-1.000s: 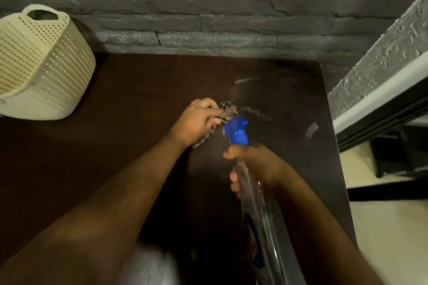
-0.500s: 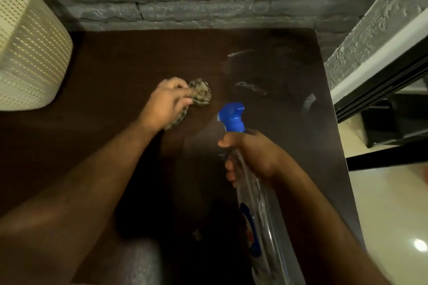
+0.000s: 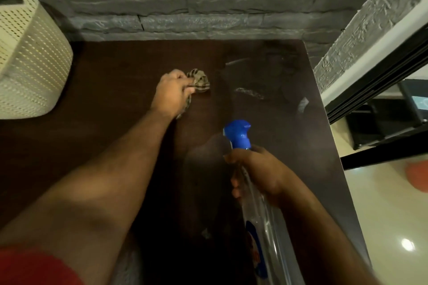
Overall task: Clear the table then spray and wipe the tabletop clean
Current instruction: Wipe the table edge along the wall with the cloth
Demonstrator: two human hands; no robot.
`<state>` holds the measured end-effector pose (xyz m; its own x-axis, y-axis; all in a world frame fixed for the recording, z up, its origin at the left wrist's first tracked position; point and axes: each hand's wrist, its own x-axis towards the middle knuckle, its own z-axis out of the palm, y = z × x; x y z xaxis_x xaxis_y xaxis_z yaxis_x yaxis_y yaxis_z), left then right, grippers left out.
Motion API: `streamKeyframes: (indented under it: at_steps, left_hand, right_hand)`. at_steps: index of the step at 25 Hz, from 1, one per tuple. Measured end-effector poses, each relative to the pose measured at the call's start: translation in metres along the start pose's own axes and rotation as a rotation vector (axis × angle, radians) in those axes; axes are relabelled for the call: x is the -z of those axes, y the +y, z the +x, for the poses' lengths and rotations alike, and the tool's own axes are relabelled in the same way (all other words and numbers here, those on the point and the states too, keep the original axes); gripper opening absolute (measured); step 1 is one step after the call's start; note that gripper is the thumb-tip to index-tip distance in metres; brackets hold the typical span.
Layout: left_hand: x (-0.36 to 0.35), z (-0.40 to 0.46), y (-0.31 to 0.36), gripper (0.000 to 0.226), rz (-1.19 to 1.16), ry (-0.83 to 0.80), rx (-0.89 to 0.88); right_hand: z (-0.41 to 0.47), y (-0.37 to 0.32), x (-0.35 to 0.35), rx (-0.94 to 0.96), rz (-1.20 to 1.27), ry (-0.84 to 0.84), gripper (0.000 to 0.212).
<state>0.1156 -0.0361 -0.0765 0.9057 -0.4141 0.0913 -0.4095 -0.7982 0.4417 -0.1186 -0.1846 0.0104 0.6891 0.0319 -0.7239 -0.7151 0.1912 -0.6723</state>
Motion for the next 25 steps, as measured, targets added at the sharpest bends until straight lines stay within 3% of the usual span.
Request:
streamKeyframes:
  at_steps: [1, 3, 5, 6, 9, 10, 14, 19, 25]
  left_hand:
    - [-0.009, -0.007, 0.02, 0.024, -0.016, -0.024, -0.02]
    - [-0.028, -0.06, 0.046, 0.025, -0.031, -0.134, -0.256]
    - [-0.022, -0.109, 0.025, 0.027, -0.085, -0.196, -0.447]
    - [-0.011, -0.108, 0.008, 0.024, -0.075, -0.144, -0.429]
    - [0.009, -0.059, -0.012, 0.023, -0.033, 0.034, 0.046]
    - [0.004, -0.054, -0.001, 0.024, -0.036, 0.033, 0.094]
    - [-0.025, -0.119, 0.051, 0.025, -0.052, -0.127, -0.319]
    - [-0.007, -0.103, 0.031, 0.03, -0.046, -0.07, -0.087]
    - [-0.011, -0.121, 0.047, 0.029, -0.086, -0.012, -0.041]
  right_hand:
    - [-0.001, 0.003, -0.002, 0.001, 0.001, 0.01, 0.024]
    - [-0.008, 0.011, -0.004, -0.009, -0.013, -0.001, 0.023]
    - [-0.023, 0.02, -0.003, -0.018, -0.019, -0.029, 0.023]
    - [-0.03, 0.025, -0.002, -0.022, -0.012, -0.043, 0.023]
    - [-0.036, 0.034, 0.005, -0.041, -0.026, -0.063, 0.023]
    - [-0.037, 0.036, 0.007, -0.043, -0.027, -0.068, 0.023]
    - [-0.047, 0.046, 0.006, -0.052, -0.035, -0.105, 0.02]
    - [-0.061, 0.058, 0.005, -0.077, 0.055, -0.194, 0.017]
    - [-0.08, 0.077, -0.006, -0.092, -0.013, -0.216, 0.023]
